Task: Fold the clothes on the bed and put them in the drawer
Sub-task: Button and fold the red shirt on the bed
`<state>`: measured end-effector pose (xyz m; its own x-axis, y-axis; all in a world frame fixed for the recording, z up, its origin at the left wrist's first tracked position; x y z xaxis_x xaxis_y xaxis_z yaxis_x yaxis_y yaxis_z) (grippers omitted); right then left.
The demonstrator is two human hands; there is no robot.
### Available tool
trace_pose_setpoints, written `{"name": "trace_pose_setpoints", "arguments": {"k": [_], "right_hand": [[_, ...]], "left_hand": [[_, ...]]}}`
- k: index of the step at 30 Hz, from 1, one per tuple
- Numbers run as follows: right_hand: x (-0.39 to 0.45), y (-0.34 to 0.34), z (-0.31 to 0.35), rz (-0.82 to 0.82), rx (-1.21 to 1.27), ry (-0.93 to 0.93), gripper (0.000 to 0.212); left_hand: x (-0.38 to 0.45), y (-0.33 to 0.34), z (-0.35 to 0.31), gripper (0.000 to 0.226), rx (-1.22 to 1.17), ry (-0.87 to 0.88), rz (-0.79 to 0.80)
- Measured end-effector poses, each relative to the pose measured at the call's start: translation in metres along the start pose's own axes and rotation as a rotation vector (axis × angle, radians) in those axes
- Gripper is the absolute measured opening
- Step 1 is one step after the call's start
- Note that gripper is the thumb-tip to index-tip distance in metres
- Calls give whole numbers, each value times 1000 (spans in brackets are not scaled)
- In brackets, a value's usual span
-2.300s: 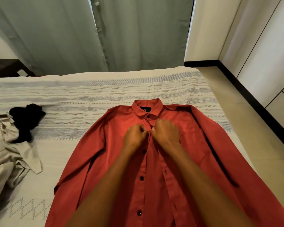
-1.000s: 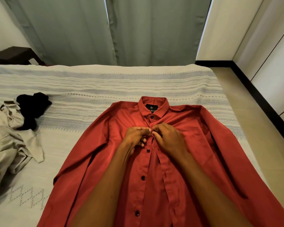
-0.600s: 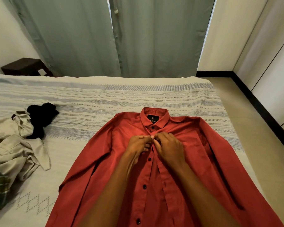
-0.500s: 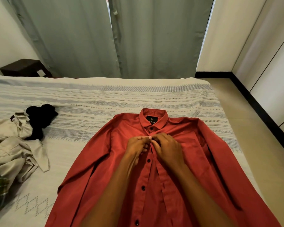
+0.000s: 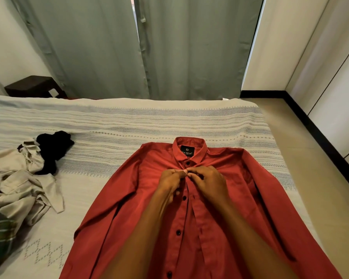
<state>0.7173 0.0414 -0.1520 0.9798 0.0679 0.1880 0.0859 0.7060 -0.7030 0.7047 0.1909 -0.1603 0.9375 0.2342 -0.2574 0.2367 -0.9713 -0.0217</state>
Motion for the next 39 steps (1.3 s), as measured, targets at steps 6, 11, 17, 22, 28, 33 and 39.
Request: {"name": "trace_pose_setpoints", "arguments": {"k": [6,11,17,22,28,33,39], "right_hand": [[-7,-1,0,41,-134,78,37],[-42,-22,8,-73,-43,160,8],[-83,-11,18,181,-433,197,36],[-86,-15,25,213,-525,229,49],[-86,-18,29,254,-588,198,51],[-84,-28,36,220,-593,231,38],[-76,-34,31,342,-460,251,24]], "left_hand": [[-7,-8,-2,20,340,202,-104],[-34,-20,11,15,509,286,8],[-72,-21,20,21,810,377,194],[-86,-18,17,19,957,366,121],[-89,-15,9,19,1014,323,114],[-89,-13,3,10,707,234,94],[-90,-15,-8,17,655,157,166]]}}
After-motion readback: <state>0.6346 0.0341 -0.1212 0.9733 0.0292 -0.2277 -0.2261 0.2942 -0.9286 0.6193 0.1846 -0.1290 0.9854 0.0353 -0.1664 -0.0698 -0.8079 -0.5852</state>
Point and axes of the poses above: each hand's wrist, its own x-axis towards the middle knuckle, its own y-axis out of the palm, z = x × y, the point moved 2 cm from there along x, towards the middle knuckle, and after that the axes turned 11 degrees about y, right-handed, at the moved point
